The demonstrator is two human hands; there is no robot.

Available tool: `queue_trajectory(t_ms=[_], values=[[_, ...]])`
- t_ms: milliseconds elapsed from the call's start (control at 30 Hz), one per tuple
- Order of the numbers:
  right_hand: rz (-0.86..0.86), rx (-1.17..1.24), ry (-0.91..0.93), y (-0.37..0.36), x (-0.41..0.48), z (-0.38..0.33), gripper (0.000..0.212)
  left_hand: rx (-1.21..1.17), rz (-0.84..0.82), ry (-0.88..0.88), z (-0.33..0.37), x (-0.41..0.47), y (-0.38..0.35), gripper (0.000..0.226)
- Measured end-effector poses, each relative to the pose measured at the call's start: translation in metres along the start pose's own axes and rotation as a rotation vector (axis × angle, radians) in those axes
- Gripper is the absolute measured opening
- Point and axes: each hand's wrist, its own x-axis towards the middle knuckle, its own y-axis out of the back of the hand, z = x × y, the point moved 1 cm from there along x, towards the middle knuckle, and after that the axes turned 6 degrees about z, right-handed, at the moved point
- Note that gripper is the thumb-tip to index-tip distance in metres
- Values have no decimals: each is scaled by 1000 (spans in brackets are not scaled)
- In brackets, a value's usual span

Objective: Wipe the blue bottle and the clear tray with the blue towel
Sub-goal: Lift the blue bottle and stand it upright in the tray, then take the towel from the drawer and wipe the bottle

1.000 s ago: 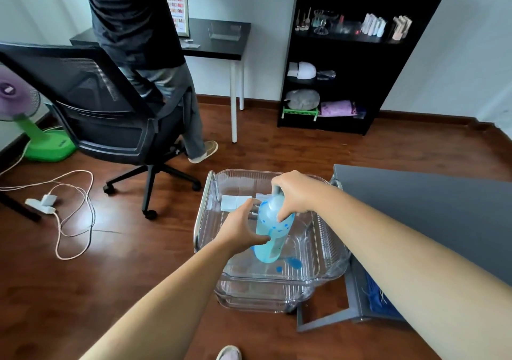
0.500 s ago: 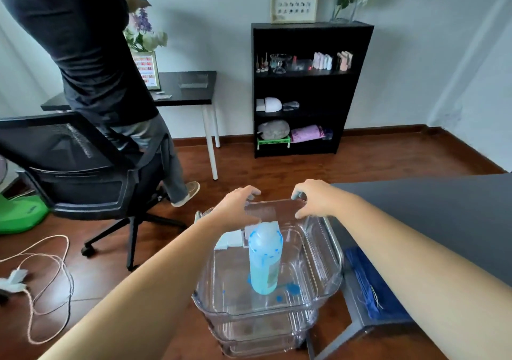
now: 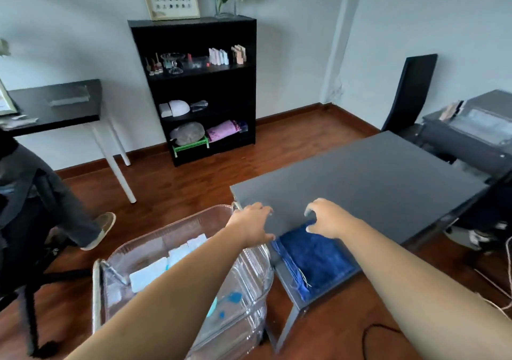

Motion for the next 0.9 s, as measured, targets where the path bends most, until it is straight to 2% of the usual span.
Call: queue_trajectory(t_ms=[100,200,333,433,500,600,700,767,900], values=[[-37,5,19,-15,9,29,39,65,-34,-10,21,22,-24,67],[-94,-7,74,-33,21,49,46,104,-78,53,33,37,-51,67],[-136,-96,176,-51,38,70,65,134,-131,138,45,47,-80,62],[-179,-86,229,-59,50,81,69,104,-104,229,47,53,-90,57],[-151,-62,253,-61,57,83,68,86,-87,266,46,56,-92,52],[-114,-93,301,-62,67,83,56,74,-115,279,48,61,-93,39],[-143,-52,321,-61,71,79,30,85,-156,261,52,64,-91,27],[-168,24,316,-56,70,77,7,43,-158,241,52,63,-88,28],[-206,169,240,-35,66,72,13,-125,-172,239,45,57,-69,25]])
